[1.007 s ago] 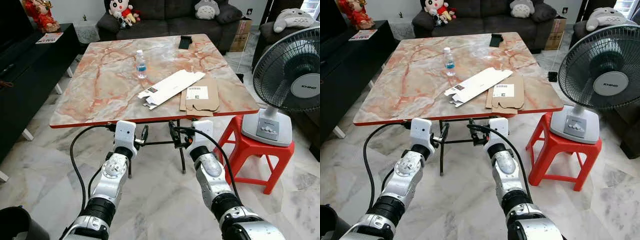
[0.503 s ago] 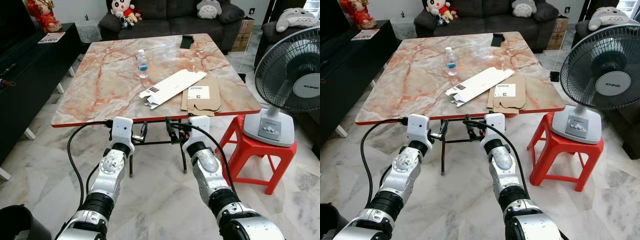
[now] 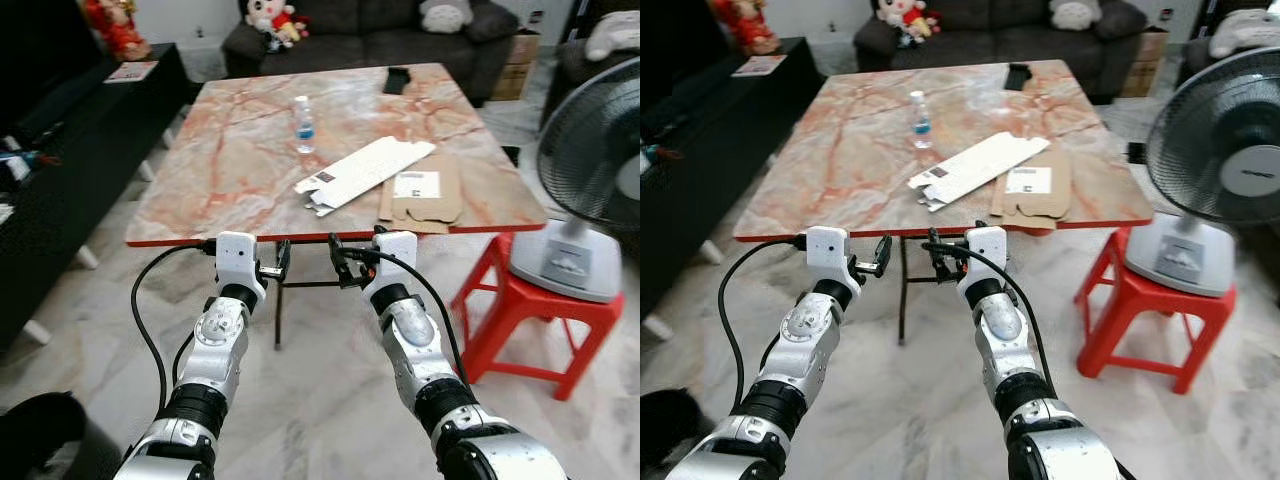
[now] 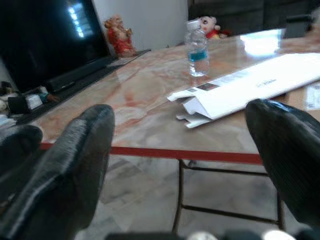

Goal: Picking trash to rubbish bin

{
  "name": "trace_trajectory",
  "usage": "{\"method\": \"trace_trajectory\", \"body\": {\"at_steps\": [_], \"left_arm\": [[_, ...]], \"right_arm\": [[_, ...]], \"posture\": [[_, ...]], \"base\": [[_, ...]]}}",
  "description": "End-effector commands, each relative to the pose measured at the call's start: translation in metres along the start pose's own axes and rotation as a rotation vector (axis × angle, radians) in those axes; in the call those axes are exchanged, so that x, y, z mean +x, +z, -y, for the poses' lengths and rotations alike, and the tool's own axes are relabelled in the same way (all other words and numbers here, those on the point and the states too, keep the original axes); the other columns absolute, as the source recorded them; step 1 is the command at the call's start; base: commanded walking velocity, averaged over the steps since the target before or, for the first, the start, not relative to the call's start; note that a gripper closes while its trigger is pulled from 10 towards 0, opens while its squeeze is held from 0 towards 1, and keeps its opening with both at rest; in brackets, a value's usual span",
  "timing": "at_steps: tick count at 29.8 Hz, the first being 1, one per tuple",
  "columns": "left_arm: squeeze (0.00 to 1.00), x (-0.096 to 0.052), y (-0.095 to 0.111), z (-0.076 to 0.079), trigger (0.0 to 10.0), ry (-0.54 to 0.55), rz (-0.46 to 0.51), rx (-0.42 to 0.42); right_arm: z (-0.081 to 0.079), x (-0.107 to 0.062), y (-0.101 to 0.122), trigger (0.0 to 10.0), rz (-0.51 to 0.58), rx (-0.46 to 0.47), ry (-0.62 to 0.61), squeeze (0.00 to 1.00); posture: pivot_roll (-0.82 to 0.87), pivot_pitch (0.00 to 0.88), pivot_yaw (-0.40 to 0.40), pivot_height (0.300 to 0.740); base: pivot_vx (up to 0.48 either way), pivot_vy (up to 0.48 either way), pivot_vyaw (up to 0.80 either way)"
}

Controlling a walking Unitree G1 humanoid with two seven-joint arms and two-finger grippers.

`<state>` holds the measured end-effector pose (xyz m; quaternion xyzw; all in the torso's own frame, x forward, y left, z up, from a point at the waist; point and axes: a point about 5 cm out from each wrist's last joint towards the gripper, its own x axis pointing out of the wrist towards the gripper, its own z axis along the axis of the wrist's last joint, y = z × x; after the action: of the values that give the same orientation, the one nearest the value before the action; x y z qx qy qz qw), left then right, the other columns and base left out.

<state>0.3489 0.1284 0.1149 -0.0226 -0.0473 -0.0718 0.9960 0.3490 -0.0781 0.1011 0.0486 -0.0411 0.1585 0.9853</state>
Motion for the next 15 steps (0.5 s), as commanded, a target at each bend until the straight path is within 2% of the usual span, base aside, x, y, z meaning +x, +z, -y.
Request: {"method": "trace_trajectory", "body": {"at_steps": [1,8,15], "left_arm": [[0.00,0.0013,0.0013,-0.0025,10.0,0.006,-0.006,0.003],[0.00,0.0066,0.0084,-0.0035,10.0,0.011,0.005,0.003],[0.00,0.0041,0.0087,-0.0068,10.0,0.030,0.010,0.002]], "right_arm": [[-0.0018,0.0016,0.0023,10.0,0.011,0.009,0.003,0.00],[-0.0006,0.0033,0.0068,10.0,0.028,0.000,0.000,0.00],[0.0000,0.0018,0.0075,10.0,0.036,-0.026,0.011,0.00]], "posture": [[0.05,0.000,0.105,0.740],[0.06,0.000,0.086,0.740],[0.05,0.000,0.081,0.740]], "base": [[0.469,0.000,0.00],[0.470,0.000,0.00],[0.470,0.000,0.00]]}}
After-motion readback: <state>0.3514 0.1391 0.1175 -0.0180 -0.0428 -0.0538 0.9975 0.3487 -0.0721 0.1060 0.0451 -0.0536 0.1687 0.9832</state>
